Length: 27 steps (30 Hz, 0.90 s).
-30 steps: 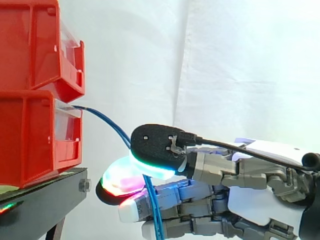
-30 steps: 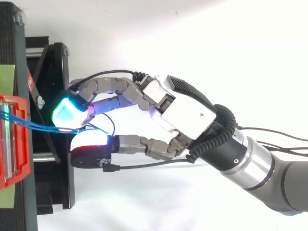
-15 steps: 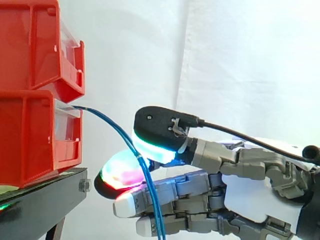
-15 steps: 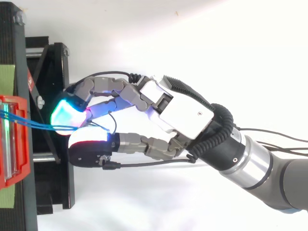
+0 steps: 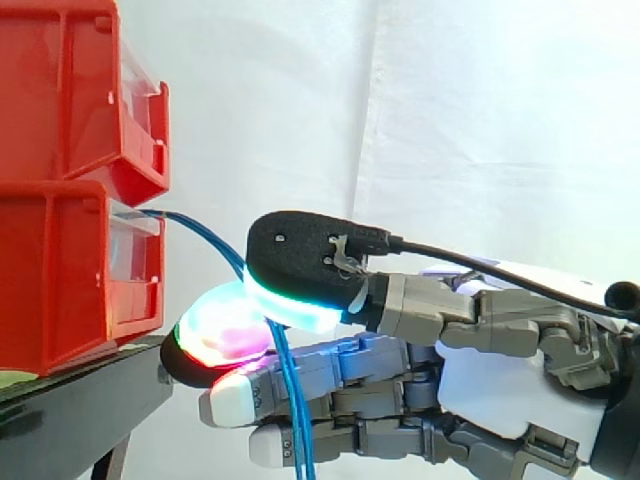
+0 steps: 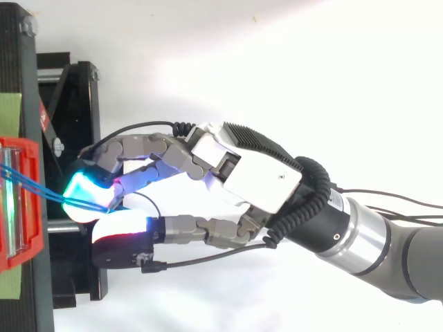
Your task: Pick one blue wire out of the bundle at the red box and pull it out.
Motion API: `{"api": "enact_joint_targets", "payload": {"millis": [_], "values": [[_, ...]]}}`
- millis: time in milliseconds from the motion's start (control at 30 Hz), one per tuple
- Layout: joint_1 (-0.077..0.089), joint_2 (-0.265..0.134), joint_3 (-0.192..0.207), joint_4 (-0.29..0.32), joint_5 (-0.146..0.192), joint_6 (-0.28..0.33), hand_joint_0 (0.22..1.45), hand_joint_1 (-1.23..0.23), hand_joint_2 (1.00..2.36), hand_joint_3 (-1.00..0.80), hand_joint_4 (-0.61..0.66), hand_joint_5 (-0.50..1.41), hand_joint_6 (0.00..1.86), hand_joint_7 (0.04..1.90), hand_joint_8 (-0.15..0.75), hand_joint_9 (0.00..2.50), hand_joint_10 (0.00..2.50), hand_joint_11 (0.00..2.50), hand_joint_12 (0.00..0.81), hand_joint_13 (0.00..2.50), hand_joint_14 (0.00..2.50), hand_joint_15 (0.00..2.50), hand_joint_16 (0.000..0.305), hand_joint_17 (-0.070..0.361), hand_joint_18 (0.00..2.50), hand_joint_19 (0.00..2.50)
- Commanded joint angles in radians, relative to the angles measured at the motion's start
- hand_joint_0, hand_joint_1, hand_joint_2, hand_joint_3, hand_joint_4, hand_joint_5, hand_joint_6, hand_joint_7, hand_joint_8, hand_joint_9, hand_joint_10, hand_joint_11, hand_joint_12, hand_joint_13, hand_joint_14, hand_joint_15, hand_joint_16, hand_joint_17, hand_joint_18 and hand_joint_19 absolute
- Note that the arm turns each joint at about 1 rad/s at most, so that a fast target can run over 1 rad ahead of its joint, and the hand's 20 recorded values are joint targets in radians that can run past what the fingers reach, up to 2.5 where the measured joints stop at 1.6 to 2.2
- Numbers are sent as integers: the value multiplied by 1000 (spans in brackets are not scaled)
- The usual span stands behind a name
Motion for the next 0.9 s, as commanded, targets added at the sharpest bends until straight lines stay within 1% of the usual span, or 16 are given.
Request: {"api": "enact_joint_targets", "payload": {"millis": [0,133,267,367,400,467,600,733,867], "values": [[0,-1,0,0,0,0,590,-721,1015,-270,222,-136,811,868,300,895,21,500,395,523,14,294,58,129,423,536],[0,1,0,-2,0,0,585,-716,1018,-225,215,-141,839,856,299,902,20,498,394,529,13,295,58,129,432,535],[0,-1,0,0,0,0,585,-707,1018,-222,216,-140,841,837,301,908,21,505,393,529,13,300,58,130,437,533],[0,-1,0,0,-1,0,583,-676,1016,-227,235,-130,817,856,299,909,18,481,393,533,13,298,58,130,435,542],[0,-1,0,0,-1,0,583,-655,1016,-234,239,-117,775,912,298,910,19,490,392,533,13,305,58,130,434,542],[0,-1,0,0,-1,0,580,-633,1016,-239,237,-109,747,938,298,915,18,481,395,538,13,303,58,131,437,540],[-2,-1,0,0,-1,2,578,-596,1014,-243,247,-86,665,1064,302,936,18,471,402,544,13,304,60,135,444,544],[-2,1,0,0,-1,0,595,-553,1013,-196,266,-74,631,1101,317,956,17,458,420,562,12,299,64,144,471,529],[-2,-1,0,1,-1,0,601,-565,1009,-151,274,-73,625,1108,328,961,18,448,436,575,12,289,67,151,495,518]]}}
